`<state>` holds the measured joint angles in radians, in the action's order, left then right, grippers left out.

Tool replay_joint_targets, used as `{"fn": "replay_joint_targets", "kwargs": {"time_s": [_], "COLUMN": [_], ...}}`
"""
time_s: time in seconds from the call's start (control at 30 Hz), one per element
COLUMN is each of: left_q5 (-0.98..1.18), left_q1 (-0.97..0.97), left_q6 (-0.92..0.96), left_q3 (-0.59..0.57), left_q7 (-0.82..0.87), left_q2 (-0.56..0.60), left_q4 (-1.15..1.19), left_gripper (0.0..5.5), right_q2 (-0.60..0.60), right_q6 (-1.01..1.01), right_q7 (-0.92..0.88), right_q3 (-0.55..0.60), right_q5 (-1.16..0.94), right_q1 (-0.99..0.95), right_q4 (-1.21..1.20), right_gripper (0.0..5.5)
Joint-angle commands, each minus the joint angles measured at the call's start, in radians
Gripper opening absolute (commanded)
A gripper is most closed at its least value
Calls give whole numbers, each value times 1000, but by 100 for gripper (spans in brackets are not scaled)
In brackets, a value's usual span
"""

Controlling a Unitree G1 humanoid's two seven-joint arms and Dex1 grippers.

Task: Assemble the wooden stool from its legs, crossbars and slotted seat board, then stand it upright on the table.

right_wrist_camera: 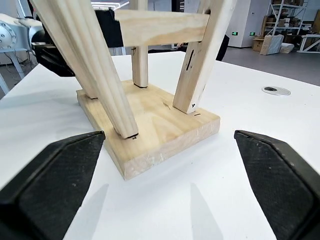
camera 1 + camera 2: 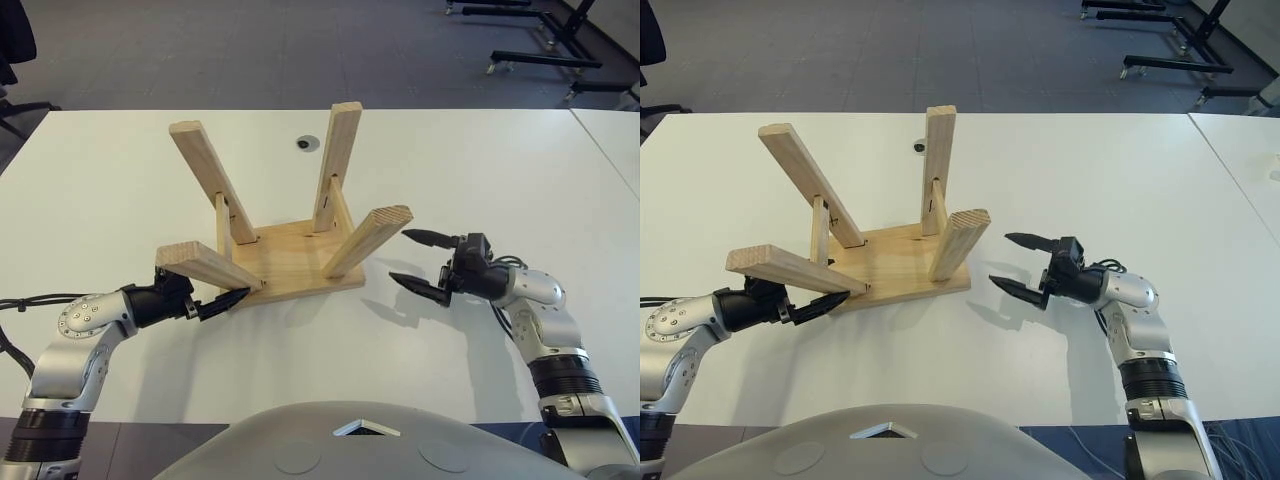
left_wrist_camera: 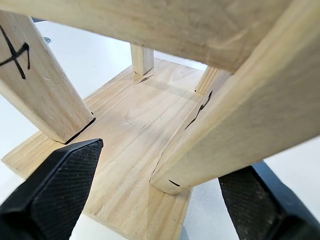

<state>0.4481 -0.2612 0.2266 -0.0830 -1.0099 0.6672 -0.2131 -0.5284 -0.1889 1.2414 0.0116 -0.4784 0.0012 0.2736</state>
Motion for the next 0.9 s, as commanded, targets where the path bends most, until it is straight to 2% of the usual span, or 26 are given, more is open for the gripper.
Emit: {"fn": "replay_joint_targets", "kwargs": {"time_s": [0.03, 0.13, 0.27, 0.47, 0.73, 0.9], "left_q5": [-11, -13, -17, -22, -25, -26], "left_q1": [8, 15, 26, 37, 47, 36], "left_q6": [-8, -3, 2, 6, 2, -1], "left_q3": [-3, 5, 17, 33, 36, 30], "left_q7": [10, 13, 14, 20, 22, 21], "left_q2": [-1, -5, -9, -14, -12, -9], "left_q4": [3, 2, -1, -2, 6, 5], "left_gripper": [391, 391, 391, 391, 391, 391], "right_q2": [15, 16, 22, 67, 26, 14], "right_q6": [-100, -46, 261, 561, 598, 561], "right_q7": [1, 27, -104, -280, -302, -314], "right_q3": [-62, -82, -137, -261, -235, -138], "right_q5": [126, 106, 51, 54, 50, 10], "right_q1": [9, -47, -145, -197, -154, -123], "right_q4": [53, 4, -359, -647, -638, -650], "right_gripper": [477, 477, 477, 477, 477, 477]}}
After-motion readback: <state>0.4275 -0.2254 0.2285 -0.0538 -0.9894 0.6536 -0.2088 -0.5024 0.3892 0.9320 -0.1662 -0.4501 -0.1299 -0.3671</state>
